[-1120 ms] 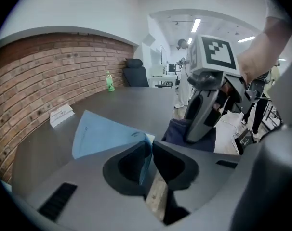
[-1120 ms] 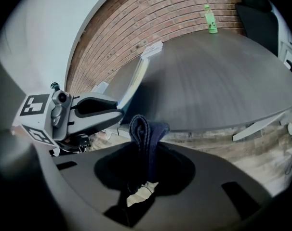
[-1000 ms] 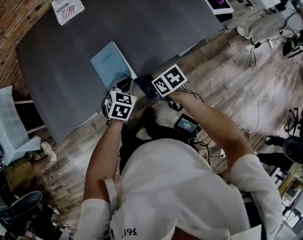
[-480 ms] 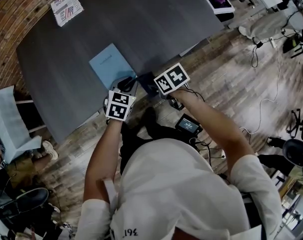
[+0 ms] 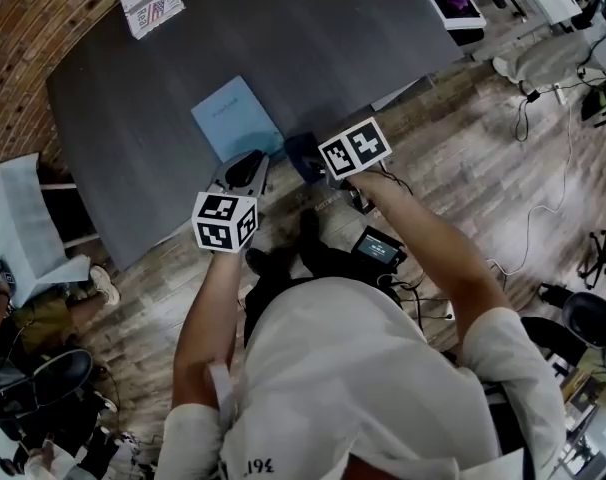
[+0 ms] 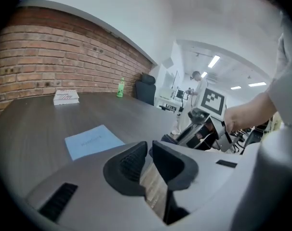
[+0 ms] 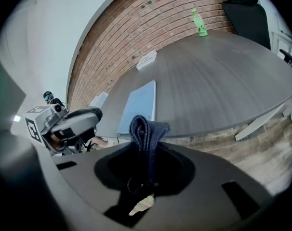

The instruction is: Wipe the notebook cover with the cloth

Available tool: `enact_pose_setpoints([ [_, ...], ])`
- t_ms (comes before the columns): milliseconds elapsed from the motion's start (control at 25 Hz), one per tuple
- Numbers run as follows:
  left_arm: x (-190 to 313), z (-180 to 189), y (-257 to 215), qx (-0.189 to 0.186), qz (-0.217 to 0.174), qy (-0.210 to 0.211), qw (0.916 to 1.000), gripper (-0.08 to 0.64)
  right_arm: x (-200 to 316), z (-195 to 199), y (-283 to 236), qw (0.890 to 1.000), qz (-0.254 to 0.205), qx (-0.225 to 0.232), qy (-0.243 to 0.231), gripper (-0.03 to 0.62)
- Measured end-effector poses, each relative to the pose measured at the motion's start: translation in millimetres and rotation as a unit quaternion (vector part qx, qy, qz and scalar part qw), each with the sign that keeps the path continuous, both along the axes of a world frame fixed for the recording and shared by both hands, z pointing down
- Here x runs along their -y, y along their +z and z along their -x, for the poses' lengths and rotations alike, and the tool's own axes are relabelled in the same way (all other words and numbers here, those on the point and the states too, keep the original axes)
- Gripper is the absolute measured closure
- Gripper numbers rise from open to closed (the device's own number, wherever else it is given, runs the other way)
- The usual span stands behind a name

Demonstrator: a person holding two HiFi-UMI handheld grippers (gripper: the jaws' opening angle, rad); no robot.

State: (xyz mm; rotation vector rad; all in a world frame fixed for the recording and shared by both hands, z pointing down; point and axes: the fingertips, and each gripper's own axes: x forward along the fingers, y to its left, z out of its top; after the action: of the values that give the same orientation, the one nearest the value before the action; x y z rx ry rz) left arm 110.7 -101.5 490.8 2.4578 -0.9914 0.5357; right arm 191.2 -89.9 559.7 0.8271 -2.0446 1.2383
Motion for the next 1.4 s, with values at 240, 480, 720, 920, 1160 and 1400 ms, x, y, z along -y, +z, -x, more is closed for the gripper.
enact_pose_setpoints([
  [240,-15.9,42.5,-27.1,-0.078,0.001,-0.055,0.9955,0.517,2.8,-1.3,-16.3,0.999,-0.020,0.011,0.038,0.489],
  [480,-50.0,87.8,-52.5,-0.132,-0.001,-0.071,0.9887,0.520,-10.6,3.9,-36.7,0.994,-0.045,0.021,0.095,0.489],
  [720,-92.5,126.9,-77.7,-0.183,0.002,-0.074,0.9803,0.520,-46.7,19.3,-65.8,0.987,-0.078,0.035,0.136,0.489],
  [920,-127.3,149.7,-92.3,-0.217,0.002,-0.064,0.9742,0.520,-74.9,33.8,-89.4,0.982,-0.112,0.038,0.150,0.488],
  [1160,-165.7,170.1,-117.1,-0.242,-0.004,-0.044,0.9694,0.520,-110.1,48.0,-118.1,0.975,-0.140,0.048,0.167,0.488],
  [1400,-195.1,189.7,-138.7,-0.249,-0.020,-0.017,0.9683,0.520,-139.6,67.3,-150.0,0.965,-0.173,0.073,0.181,0.488],
])
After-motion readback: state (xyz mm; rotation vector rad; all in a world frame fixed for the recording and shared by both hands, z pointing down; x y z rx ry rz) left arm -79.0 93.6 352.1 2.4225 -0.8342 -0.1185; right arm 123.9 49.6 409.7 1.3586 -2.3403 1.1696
